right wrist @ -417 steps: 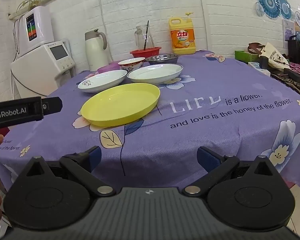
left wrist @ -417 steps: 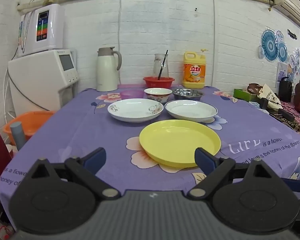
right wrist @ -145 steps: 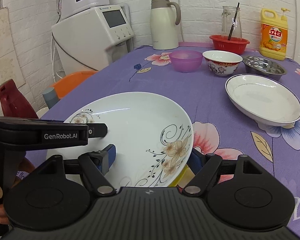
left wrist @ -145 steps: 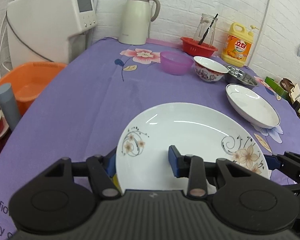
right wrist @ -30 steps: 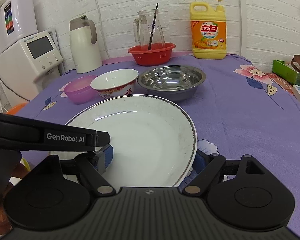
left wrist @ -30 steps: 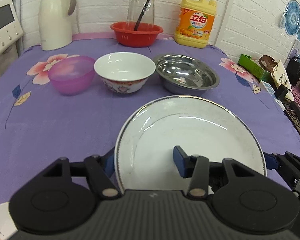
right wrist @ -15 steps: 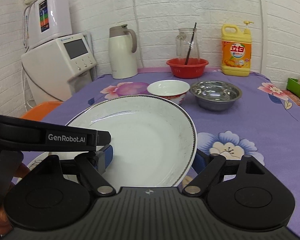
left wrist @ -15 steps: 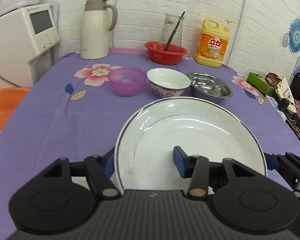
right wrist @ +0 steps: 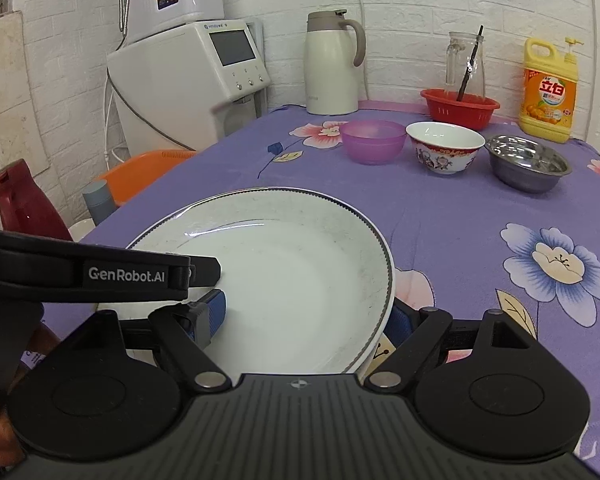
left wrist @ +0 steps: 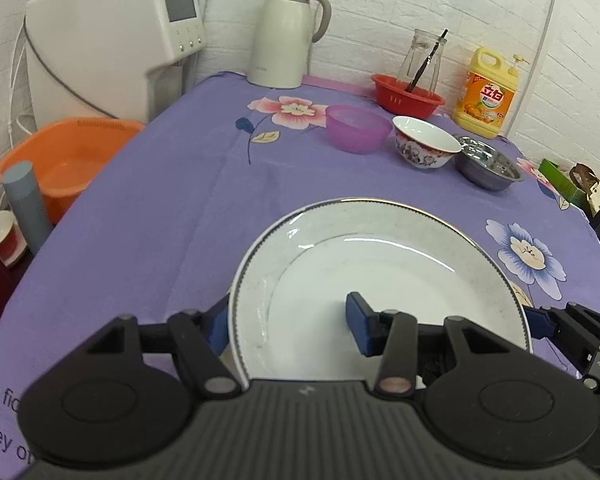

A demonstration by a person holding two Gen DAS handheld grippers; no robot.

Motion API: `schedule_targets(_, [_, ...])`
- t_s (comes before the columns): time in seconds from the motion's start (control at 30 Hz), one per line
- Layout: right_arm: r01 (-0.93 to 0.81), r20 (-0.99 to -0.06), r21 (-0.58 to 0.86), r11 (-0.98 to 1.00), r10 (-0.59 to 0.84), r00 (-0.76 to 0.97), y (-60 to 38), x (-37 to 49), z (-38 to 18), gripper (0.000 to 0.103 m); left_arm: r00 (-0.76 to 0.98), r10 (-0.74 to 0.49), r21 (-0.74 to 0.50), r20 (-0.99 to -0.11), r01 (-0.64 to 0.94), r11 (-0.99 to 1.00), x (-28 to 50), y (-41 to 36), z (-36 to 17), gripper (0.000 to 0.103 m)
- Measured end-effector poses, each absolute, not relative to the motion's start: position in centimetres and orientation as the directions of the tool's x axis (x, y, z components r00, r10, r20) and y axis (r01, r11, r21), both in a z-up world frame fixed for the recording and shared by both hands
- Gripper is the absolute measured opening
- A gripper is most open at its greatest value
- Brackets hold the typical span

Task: Organize plates and bowls
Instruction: 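Carry the white deep plate with the left gripper onto the plate stack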

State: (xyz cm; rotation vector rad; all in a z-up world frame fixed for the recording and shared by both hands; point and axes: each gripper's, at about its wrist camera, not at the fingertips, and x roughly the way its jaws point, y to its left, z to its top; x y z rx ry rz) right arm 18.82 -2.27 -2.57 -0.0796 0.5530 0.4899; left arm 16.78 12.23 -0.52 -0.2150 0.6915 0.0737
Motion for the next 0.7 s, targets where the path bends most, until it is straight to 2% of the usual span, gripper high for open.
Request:
schedule_targets(0.13, [-0.46, -0.532, 0.027, 0.887, 0.403, 0.745, -2.2, 19.1, -2.9, 0.103, 0.773, -0.033, -0.192, -0.634, -0.116, 0.975, 17.0, 12.2, -1.2, 0.049])
schedule_targets(0.27, [-0.465, -0.565, 0.087, 0.881, 0.428, 0.705, -2.6, 19.8, -3.6, 0.103, 0.784, -0.058, -0.228, -0.618, -0.109, 0.968, 17.0, 12.5, -1.5, 0.056])
schedule_targets(0.43, [-0.475, -0.559, 0.103, 0.874, 0.446, 0.699, -2.8, 20.0, -3.6, 0.103, 0.785, -0.094, -0.261, -0.612, -0.088, 0.961, 16.8, 13.0, -1.5, 0.058])
schedule_targets(0.57, [-0.473, -0.544, 0.115, 0.874, 0.453, 0.706, -3.2, 19.8, -3.3, 0.103, 0.793, -0.125, -0.307, -0.596, -0.081, 0.948, 16.0, 13.8, -1.1, 0.065])
schedule_targets(0.7, [-0.458, -0.543, 0.131, 0.879, 0.45, 0.709, -3.8, 19.9, -3.4, 0.103, 0.786, -0.152, -0.287, -0.599, -0.033, 0.957, 15.7, 13.8, -0.8, 0.069])
